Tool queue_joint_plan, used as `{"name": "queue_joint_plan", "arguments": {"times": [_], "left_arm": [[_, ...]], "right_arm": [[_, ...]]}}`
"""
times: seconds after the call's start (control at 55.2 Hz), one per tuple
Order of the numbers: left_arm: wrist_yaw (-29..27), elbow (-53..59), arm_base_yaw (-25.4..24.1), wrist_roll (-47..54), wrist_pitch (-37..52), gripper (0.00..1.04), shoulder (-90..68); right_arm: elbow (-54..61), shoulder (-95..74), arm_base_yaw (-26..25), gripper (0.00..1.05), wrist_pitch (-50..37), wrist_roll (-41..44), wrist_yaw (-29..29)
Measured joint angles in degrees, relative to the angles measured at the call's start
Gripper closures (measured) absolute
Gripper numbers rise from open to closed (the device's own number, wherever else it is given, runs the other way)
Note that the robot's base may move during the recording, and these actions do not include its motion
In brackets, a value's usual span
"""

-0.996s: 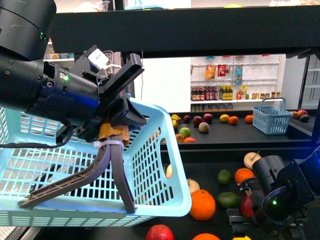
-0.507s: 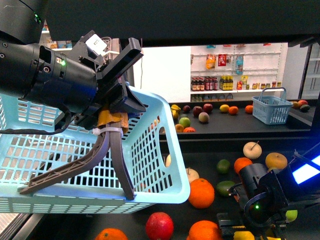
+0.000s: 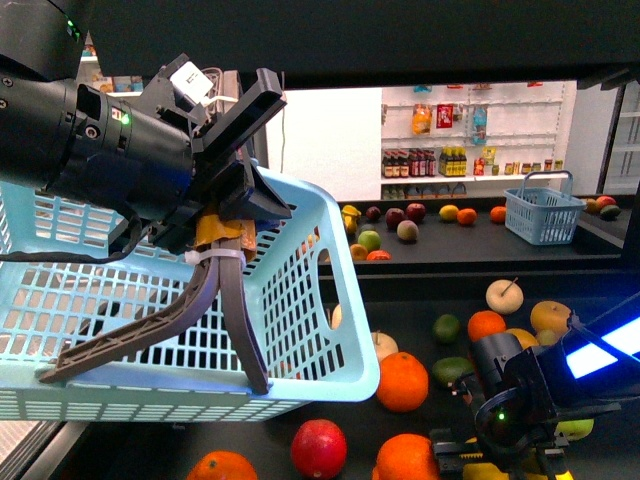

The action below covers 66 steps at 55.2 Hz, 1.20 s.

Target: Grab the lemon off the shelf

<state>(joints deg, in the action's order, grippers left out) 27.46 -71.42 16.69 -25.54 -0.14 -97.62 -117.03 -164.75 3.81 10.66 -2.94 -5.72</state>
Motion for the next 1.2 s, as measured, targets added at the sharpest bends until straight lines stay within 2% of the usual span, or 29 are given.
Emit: {"name": "queue_joint_plan", "arguments": {"times": [0.072,0.217,0.272,0.67,0.924,1.068,1.195], "left_arm": [[0.0,0.0,0.0,0.0,0.0,0.93,0.0],[0.0,0.0,0.0,0.0,0.0,0.93,0.0],[0.0,0.0,0.0,0.0,0.0,0.93,0.0],[0.0,0.0,0.0,0.0,0.0,0.93,0.0],[0.0,0.0,0.0,0.0,0.0,0.93,0.0],[0.0,0.0,0.0,0.0,0.0,0.93,0.0],[0.0,0.0,0.0,0.0,0.0,0.93,0.0]], "right_arm": [[-1.2,-0.5,0.0,0.11,0.0,0.0,-0.5],[-1.5,-0.5,0.2,0.3,0.2,0.0,-0.4],[-1.5,-0.5,0.2,0.34,0.3,0.0,-0.2],[3.8,3.0,-0.2,0.35,0.1,0.0,0.6],[13.2,16.3,-2.6,0.38,-5.4,0.8,1.1],[17.9,31.8,-3.4,0.39,-7.3,0.0,5.2],[17.5,41.7,0.5,0.39,-5.5,-2.3,9.6]]}}
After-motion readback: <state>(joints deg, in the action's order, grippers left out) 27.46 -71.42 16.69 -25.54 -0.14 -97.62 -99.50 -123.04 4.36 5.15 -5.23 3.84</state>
